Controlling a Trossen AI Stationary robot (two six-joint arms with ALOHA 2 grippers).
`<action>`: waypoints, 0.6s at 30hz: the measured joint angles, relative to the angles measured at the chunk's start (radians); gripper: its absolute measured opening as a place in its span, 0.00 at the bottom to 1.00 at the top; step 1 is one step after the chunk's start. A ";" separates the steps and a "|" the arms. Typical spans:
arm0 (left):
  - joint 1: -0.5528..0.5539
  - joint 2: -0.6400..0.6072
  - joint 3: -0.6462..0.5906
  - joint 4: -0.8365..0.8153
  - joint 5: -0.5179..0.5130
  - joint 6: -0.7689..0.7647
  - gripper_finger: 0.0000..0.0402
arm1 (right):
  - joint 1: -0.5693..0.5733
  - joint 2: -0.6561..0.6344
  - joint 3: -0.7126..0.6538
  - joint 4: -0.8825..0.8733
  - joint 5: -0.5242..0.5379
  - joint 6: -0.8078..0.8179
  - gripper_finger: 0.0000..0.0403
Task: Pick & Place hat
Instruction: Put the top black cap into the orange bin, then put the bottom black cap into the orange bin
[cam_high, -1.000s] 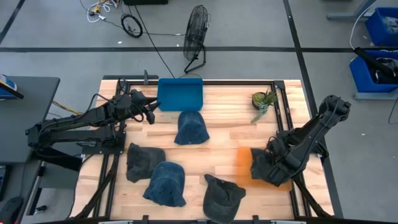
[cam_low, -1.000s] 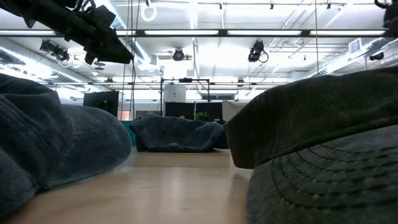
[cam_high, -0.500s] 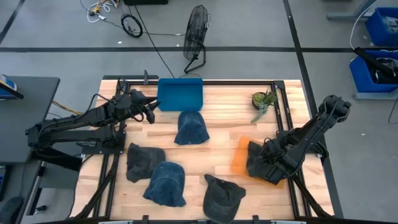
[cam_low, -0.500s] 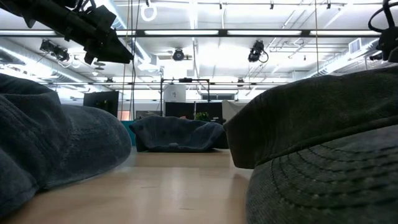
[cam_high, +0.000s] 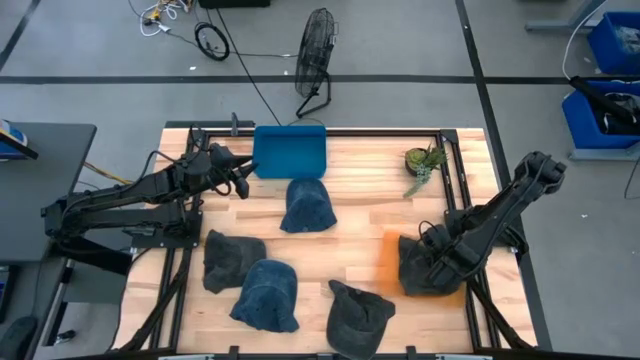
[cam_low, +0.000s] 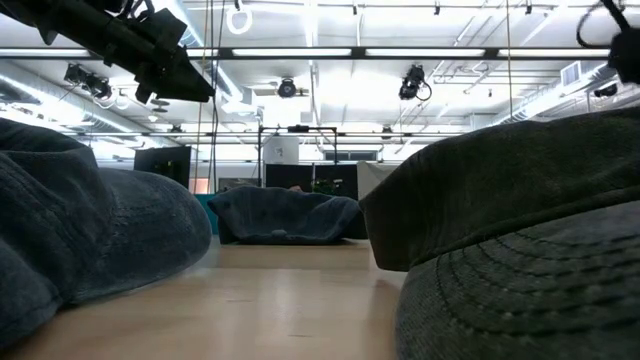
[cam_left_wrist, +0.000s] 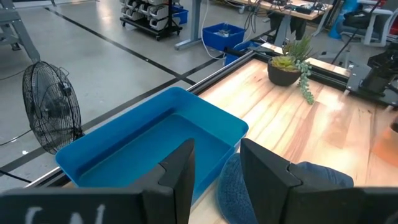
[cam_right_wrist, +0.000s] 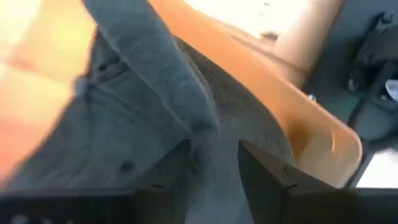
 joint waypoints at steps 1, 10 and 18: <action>0.000 0.000 0.000 0.000 0.000 0.000 0.33 | -0.006 -0.007 0.023 -0.008 0.003 -0.013 0.36; 0.000 0.000 0.000 0.000 0.000 0.003 0.33 | -0.043 -0.018 0.123 -0.017 0.095 -0.093 0.41; 0.000 0.000 0.000 0.001 0.000 0.003 0.33 | -0.094 -0.018 0.123 0.187 0.283 -0.352 0.42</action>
